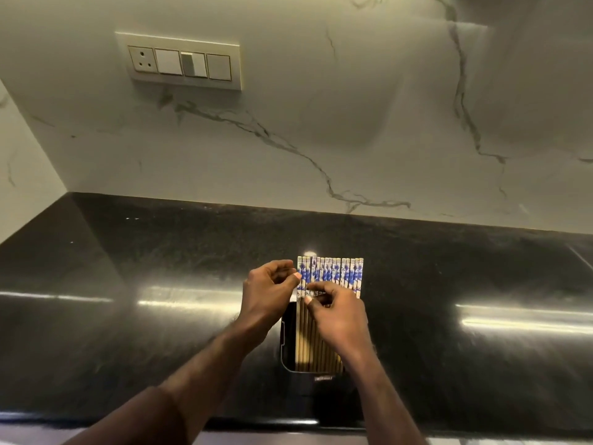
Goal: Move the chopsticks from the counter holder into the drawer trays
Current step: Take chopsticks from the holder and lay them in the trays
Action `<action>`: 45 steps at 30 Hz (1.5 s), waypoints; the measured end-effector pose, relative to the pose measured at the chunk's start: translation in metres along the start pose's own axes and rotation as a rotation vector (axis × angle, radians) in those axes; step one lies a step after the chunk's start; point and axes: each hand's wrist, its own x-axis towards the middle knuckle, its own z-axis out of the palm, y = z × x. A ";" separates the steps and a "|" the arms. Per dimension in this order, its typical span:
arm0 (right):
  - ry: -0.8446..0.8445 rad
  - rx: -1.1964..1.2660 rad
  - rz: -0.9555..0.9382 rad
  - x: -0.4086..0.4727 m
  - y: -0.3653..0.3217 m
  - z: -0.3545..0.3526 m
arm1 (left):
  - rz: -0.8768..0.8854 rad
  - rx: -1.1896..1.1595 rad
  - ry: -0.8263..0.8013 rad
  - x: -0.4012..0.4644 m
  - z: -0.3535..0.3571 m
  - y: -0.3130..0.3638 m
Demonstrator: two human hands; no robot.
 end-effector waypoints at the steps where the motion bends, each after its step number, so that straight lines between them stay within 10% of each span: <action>1: 0.000 -0.008 0.001 0.001 0.001 0.000 | -0.011 -0.029 -0.004 0.002 0.001 -0.002; 25: -0.012 0.061 -0.002 -0.003 0.019 0.012 | -0.058 -0.163 -0.224 0.005 0.007 -0.005; 45: -0.166 0.042 -0.189 -0.013 -0.008 0.000 | 0.062 -0.381 -0.091 -0.022 -0.031 0.063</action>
